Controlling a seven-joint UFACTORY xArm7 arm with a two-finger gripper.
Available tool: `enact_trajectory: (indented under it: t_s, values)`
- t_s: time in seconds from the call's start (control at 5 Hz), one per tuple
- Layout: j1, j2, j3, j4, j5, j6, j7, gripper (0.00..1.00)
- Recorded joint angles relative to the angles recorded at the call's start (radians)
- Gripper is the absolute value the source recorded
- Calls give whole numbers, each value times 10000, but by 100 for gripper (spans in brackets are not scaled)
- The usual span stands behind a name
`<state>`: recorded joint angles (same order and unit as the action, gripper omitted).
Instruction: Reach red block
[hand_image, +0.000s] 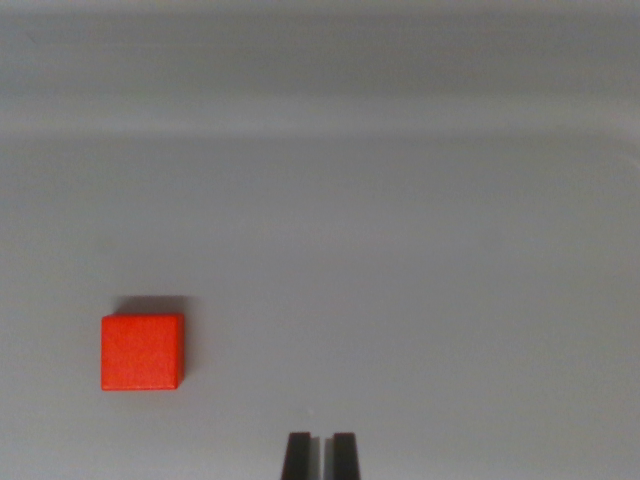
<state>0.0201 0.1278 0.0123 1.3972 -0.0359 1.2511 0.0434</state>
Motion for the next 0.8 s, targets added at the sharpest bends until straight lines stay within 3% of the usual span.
enact_trajectory:
  t_s: [0.2, 0.4, 0.6, 0.8]
  values:
    - [71, 269, 86, -215, -20, -449, 61, 0]
    - [71, 269, 86, -215, -20, -449, 61, 0]
    - [146, 553, 177, -442, -41, -923, 126, 0]
    - [146, 553, 177, -442, -41, -923, 126, 0]
